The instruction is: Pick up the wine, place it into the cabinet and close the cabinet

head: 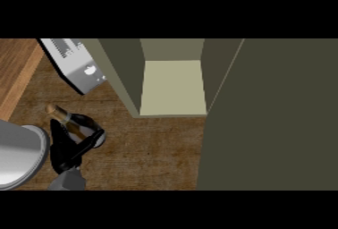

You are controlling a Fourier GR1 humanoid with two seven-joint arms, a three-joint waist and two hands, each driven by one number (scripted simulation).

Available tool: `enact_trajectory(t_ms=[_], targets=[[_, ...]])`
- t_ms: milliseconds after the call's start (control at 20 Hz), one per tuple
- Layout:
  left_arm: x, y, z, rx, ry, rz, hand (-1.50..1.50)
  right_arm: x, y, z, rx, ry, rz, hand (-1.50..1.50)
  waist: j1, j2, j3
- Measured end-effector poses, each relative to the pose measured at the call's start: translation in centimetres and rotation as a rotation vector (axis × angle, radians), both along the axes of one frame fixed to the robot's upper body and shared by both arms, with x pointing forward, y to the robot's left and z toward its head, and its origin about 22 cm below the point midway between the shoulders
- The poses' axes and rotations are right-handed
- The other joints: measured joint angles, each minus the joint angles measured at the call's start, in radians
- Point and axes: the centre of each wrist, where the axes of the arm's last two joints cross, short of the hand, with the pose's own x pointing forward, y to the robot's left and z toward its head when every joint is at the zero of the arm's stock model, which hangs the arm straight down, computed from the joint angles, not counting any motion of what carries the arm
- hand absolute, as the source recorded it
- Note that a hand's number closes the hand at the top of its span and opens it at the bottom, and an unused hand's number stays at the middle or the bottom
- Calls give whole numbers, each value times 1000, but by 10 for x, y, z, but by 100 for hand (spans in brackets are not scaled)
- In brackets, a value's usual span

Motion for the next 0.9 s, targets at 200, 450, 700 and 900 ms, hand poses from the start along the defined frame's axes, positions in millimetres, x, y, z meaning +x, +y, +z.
enact_trajectory(t_ms=[200,450,700,900], targets=[[2,-3,-2,-19,-17,-19,-150,1,-1,1,-3,6,-7,-150,2,0,0],[16,-11,0,-16,-35,-24,150,0,2,1,10,15,2,-150,0,0,0],[24,-12,0,16,-40,-29,150,2,-1,4,-10,8,-10,-150,-3,0,1],[29,-14,0,61,-40,-28,150,3,-3,4,-17,-3,-16,-150,-1,1,0]])
